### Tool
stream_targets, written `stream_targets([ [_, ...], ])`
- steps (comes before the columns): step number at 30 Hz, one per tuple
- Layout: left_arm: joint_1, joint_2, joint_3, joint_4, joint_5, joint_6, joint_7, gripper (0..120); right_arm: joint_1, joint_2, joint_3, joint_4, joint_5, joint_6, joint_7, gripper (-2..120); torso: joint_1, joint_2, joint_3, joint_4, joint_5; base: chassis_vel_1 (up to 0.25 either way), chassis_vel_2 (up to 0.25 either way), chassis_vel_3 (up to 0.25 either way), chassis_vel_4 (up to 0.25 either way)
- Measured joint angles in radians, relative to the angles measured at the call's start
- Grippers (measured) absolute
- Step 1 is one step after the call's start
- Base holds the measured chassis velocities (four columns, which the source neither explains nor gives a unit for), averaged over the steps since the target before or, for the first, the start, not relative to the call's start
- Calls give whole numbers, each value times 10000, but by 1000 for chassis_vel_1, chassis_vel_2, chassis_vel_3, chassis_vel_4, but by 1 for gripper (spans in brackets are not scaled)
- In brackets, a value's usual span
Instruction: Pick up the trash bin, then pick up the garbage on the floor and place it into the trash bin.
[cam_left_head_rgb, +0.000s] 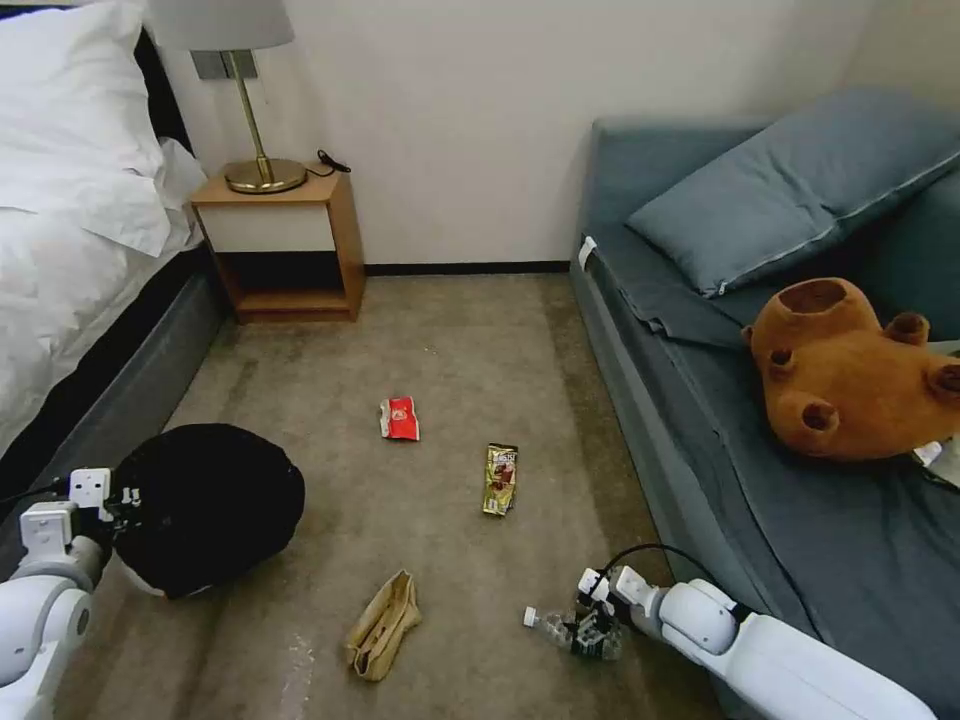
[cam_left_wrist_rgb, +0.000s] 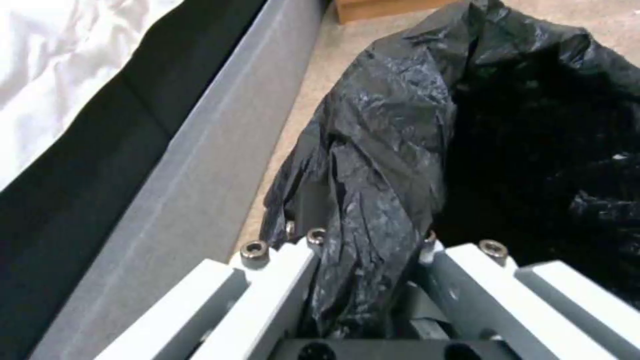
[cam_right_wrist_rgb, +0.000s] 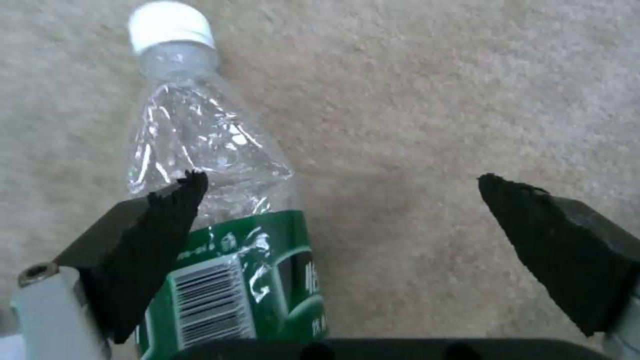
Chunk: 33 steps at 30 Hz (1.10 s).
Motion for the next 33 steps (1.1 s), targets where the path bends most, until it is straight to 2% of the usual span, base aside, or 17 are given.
stream_targets([
  [7, -3, 200, -25, 294, -48, -163, 43, 4, 118, -73, -226, 358, 413, -244, 59, 100, 1, -2, 2, 2, 11, 0, 0, 0, 0],
  [14, -95, 247, -21, 262, -79, -156, 43, 4, 109, -150, -370, 775, 732, -473, 165, 100, 1, -4, 3, 3, 15, 0, 0, 0, 0],
  [21, -60, 264, -14, 297, -75, -192, 36, 4, -85, -777, -200, 1762, 1193, -610, 270, 100, 1, -5, 3, 2, 9, 0, 0, 0, 0],
  [33, 127, 89, -21, 13, 32, -219, 25, 4, -171, -6, 108, 405, 465, -158, 113, 100, 1, -5, 3, 1, 10, 0, 0, 0, 0],
])
